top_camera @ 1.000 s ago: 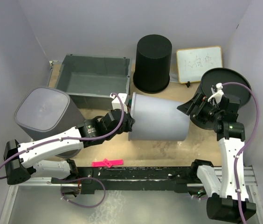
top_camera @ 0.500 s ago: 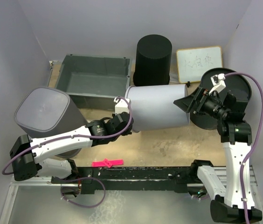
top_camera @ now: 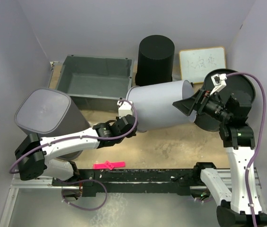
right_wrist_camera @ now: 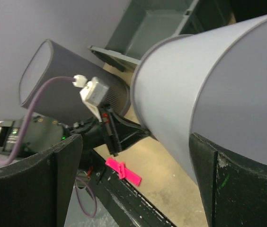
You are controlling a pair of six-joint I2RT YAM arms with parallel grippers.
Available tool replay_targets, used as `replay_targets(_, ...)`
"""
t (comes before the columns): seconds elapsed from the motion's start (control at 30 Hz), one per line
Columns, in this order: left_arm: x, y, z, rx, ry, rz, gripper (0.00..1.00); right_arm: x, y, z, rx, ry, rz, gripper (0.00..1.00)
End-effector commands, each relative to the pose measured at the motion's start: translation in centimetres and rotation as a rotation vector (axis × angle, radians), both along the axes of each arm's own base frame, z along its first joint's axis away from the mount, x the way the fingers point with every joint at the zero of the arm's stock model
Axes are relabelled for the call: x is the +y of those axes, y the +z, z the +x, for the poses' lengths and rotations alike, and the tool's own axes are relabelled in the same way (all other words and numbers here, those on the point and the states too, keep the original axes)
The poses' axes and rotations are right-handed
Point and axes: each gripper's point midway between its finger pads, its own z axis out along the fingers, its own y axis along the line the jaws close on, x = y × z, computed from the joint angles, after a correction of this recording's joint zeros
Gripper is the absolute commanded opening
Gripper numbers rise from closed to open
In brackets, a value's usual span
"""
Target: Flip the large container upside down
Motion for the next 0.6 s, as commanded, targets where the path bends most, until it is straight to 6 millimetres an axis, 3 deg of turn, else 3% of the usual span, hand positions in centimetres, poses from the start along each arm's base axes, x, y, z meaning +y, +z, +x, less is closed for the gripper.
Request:
replay_targets(0.0, -5.5, 2.6, -1.0, -0.029, -0.142, -0.243, 0.0, 3.0, 2.3, -2.9, -0.045, 0.211, 0.099, 0.94)
replay_targets(0.27, -8.3, 2.5, -1.6, -0.006, -0.199, -0.382, 0.0, 3.7, 2.1, -3.1, -0.044, 0.228, 0.112, 0.94)
replay_targets(0.47, -9.4, 2.0, -1.6, 0.017, -0.222, -0.384, 0.0, 4.0, 1.2, -2.7, -0.027, 0.227, 0.098, 0.94)
replay_targets(0.57, -8.5, 1.8, -1.3, 0.011, -0.195, -0.34, 0.17, 3.9, 0.5, -2.6, -0.014, 0.218, 0.081, 0.94)
